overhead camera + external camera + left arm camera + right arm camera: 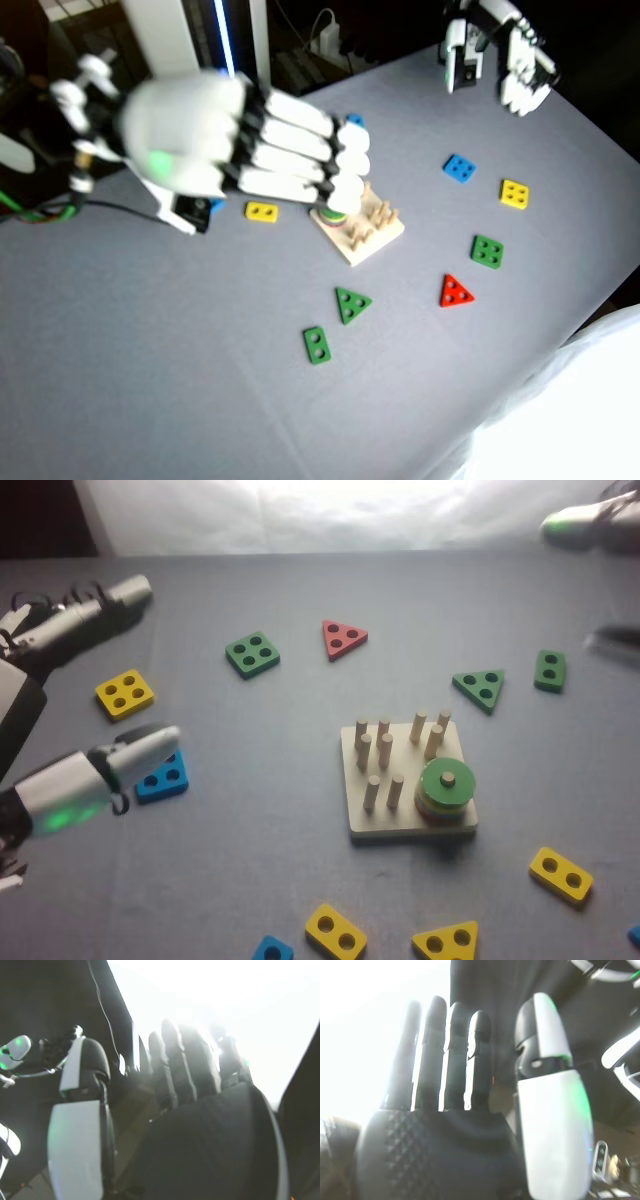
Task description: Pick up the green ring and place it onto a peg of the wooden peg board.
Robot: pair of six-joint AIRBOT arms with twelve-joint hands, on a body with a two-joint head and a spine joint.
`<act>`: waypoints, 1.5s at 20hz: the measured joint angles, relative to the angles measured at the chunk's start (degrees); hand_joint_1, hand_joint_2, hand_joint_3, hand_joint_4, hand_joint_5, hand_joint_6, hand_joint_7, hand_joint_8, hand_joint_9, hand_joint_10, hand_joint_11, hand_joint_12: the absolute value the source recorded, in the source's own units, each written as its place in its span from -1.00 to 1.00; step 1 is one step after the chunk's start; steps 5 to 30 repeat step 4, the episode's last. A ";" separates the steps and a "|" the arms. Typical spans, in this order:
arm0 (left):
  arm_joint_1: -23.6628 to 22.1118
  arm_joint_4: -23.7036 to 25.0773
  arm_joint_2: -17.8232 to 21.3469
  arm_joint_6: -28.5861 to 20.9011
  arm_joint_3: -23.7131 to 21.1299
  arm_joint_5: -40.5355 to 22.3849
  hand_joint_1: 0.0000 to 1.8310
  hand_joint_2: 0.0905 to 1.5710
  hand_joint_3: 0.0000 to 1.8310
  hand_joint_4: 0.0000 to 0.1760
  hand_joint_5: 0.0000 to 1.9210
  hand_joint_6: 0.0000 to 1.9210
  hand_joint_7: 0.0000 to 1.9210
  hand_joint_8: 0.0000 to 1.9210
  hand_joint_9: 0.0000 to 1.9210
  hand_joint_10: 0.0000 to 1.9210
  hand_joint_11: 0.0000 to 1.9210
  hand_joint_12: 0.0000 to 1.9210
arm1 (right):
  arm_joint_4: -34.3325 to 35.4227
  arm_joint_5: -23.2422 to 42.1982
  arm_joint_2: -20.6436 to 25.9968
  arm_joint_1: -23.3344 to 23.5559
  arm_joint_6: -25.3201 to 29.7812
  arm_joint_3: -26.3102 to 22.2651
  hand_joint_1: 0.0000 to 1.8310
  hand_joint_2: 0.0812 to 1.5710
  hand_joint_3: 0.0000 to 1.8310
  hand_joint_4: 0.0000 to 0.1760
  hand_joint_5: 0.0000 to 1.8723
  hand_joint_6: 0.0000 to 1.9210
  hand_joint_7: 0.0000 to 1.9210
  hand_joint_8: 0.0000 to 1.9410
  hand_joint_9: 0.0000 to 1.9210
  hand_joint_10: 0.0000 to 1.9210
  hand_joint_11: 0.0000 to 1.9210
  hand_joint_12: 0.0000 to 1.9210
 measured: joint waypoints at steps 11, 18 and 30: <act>-2.89 2.08 0.09 -0.42 0.20 -0.11 -0.91 0.79 -0.99 -1.00 -0.88 -0.99 -0.82 -0.99 -0.84 -0.99 -1.00 -0.49 | 3.13 8.24 3.43 -2.03 -4.11 -3.48 0.01 0.64 -1.00 -1.00 -0.55 -1.00 -0.25 -0.99 -0.14 -0.99 -0.34 -0.69; -2.89 2.08 0.09 -0.42 0.20 -0.11 -0.91 0.79 -0.99 -1.00 -0.88 -0.99 -0.82 -0.99 -0.84 -0.99 -1.00 -0.49 | 3.13 8.24 3.43 -2.03 -4.11 -3.48 0.01 0.64 -1.00 -1.00 -0.55 -1.00 -0.25 -0.99 -0.14 -0.99 -0.34 -0.69; -2.89 2.08 0.09 -0.42 0.20 -0.11 -0.91 0.79 -0.99 -1.00 -0.88 -0.99 -0.82 -0.99 -0.84 -0.99 -1.00 -0.49 | 3.13 8.24 3.43 -2.03 -4.11 -3.48 0.01 0.64 -1.00 -1.00 -0.55 -1.00 -0.25 -0.99 -0.14 -0.99 -0.34 -0.69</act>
